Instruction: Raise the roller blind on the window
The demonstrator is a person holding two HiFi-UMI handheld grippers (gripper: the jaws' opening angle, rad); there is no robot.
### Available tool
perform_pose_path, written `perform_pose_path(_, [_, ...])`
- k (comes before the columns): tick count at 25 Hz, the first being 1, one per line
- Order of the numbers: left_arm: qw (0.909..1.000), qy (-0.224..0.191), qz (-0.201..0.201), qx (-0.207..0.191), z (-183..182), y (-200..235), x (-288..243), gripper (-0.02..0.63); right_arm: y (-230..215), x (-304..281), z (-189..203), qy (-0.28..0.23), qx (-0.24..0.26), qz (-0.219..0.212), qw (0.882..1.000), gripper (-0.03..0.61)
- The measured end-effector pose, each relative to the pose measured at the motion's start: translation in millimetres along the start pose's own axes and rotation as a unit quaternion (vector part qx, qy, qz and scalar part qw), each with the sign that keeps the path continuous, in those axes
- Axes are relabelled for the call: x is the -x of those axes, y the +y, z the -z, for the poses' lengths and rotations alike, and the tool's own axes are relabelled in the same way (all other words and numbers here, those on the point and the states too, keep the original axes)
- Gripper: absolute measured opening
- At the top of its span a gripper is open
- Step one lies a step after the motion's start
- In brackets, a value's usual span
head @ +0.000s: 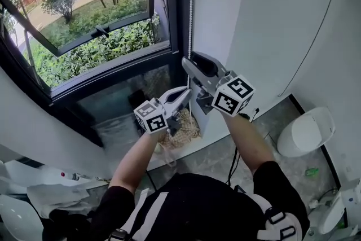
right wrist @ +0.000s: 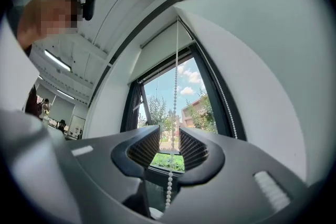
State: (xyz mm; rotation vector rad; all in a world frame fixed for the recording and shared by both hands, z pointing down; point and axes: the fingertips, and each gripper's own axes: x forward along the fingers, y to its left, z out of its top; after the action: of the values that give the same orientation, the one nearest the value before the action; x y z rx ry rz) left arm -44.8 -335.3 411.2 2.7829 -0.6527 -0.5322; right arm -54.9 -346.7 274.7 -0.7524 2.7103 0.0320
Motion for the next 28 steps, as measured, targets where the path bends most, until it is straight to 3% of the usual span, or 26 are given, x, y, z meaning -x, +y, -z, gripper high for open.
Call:
perform_pose_path(4, [1.0,0.002,-0.002,-0.008,4,0,1,0.008,1,-5,-10,-0.02,0.009,0.004,1.0,0.059])
perform_pose_path(5, [0.9999,0.004,-0.004,-0.012,3,1,2,0.008,0,-5,-11,-0.02,0.012,0.005,1.0,0.017])
perform_pose_path(14, [0.9999,0.005,-0.009,-0.006,9,12,6,0.008,-4,-1,-2,-0.024,0.044,0.007,0.999,0.015])
perform_pose_path(16, [0.9996,0.024,-0.014,0.002,28,15,6,0.008,-5,3,15,-0.008,0.054,0.012,0.998,0.015])
perform_pose_path(22, [0.991,0.116,-0.05,0.044,109,33,27,0.008,-12,31,98,0.064,0.024,0.025,0.997,0.014])
perform_pose_path(28, [0.9812,0.178,-0.064,0.037,148,38,44,0.024,-26,58,138,0.099,0.022,0.044,0.994,0.014])
